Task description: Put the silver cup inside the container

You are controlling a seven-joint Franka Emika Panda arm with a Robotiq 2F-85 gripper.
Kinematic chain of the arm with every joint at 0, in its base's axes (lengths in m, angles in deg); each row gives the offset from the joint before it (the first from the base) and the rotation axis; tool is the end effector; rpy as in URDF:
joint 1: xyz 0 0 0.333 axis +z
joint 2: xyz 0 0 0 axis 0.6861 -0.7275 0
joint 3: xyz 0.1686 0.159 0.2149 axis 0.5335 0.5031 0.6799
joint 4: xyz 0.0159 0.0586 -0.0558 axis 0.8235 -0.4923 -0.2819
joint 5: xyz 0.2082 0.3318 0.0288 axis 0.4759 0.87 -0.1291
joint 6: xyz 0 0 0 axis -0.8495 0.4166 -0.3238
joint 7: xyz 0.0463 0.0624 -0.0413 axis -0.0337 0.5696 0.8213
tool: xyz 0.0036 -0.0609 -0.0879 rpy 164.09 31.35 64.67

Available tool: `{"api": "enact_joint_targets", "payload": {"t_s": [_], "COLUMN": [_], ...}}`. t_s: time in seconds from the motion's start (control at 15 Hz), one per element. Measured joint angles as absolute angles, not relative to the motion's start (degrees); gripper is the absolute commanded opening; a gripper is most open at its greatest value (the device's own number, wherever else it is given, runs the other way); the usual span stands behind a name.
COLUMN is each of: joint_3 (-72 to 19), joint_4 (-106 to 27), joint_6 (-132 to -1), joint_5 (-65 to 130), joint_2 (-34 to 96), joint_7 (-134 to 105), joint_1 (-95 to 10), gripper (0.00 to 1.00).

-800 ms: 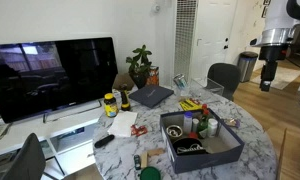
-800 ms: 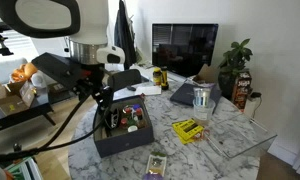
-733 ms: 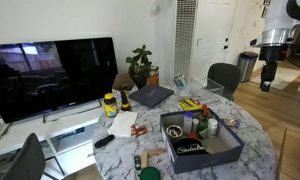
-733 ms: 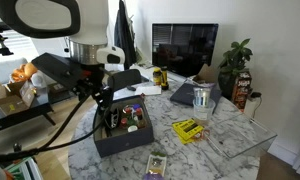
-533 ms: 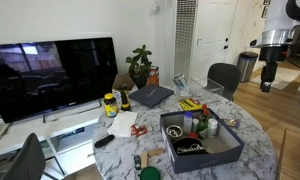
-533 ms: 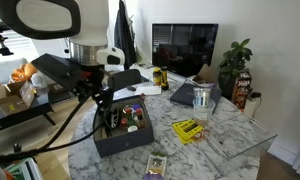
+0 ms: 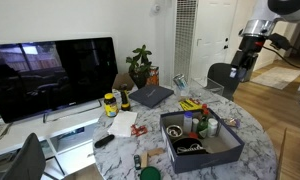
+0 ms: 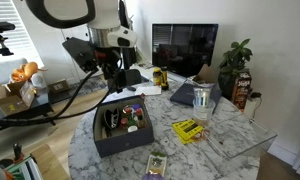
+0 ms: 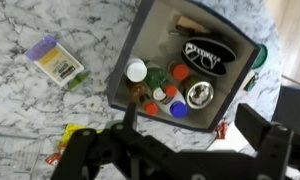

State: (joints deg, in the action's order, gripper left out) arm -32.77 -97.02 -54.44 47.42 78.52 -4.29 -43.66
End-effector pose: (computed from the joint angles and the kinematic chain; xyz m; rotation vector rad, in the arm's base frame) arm 0.3744 -0.0598 0.4329 -2.8696 0.2319 -0.1341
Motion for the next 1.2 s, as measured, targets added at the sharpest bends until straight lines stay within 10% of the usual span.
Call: {"api": "enact_joint_targets", "payload": {"t_s": [1.2], "joint_3": [-32.49], "joint_4": [-56.10], "joint_6": [-67.07], "joint_5": [45.16], "joint_2": [44.02], "joint_7": [-31.83], "joint_1": [-52.06], "gripper": [1.00]}}
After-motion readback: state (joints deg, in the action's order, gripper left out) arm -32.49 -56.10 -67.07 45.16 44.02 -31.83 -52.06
